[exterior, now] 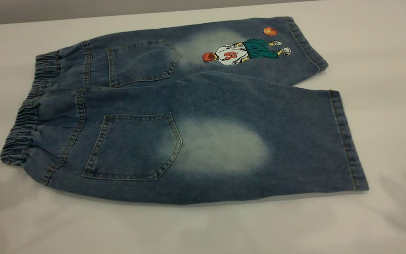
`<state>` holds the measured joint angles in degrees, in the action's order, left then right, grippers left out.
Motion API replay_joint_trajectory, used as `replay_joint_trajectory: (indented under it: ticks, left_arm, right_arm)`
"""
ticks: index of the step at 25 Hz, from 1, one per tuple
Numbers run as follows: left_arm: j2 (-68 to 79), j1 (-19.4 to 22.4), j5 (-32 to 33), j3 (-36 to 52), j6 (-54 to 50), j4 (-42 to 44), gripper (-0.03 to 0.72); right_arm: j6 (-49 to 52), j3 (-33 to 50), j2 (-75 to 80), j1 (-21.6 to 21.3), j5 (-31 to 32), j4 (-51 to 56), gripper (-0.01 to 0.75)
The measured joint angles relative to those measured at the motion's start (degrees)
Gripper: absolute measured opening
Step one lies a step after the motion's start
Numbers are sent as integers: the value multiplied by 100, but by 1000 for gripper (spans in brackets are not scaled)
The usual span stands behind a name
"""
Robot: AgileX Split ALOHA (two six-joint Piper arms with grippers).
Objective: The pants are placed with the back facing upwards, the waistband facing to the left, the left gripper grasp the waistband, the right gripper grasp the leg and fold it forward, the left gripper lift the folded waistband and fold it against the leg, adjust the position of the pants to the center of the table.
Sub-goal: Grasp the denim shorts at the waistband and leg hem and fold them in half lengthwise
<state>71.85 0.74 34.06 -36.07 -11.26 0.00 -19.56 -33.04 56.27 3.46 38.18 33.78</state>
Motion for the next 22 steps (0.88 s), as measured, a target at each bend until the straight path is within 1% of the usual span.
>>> replay_joint_trajectory:
  ticks: [3,8,11,16,19,22]
  left_arm:
    - [790,223,-328,-14,118,-254,561]
    - [1728,487,-566,-32,510,-600,561]
    - [2080,487,-820,-129,559,-801,561]
    - [2754,487,-1087,-345,815,-986,561]
    - [3164,487,-1222,-485,823,-1067,561]
    - [3544,475,-1267,-649,1054,-1303,561]
  right_arm:
    - [-172,0,579,0,-79,251,353]
    - [-497,0,1192,0,-316,558,353]
    - [-737,0,1404,0,-449,792,353]
    - [-1120,0,1581,0,-463,1170,353]
    - [-1175,0,1586,0,-463,1182,353]
    - [-1186,0,1580,0,-469,1182,353]
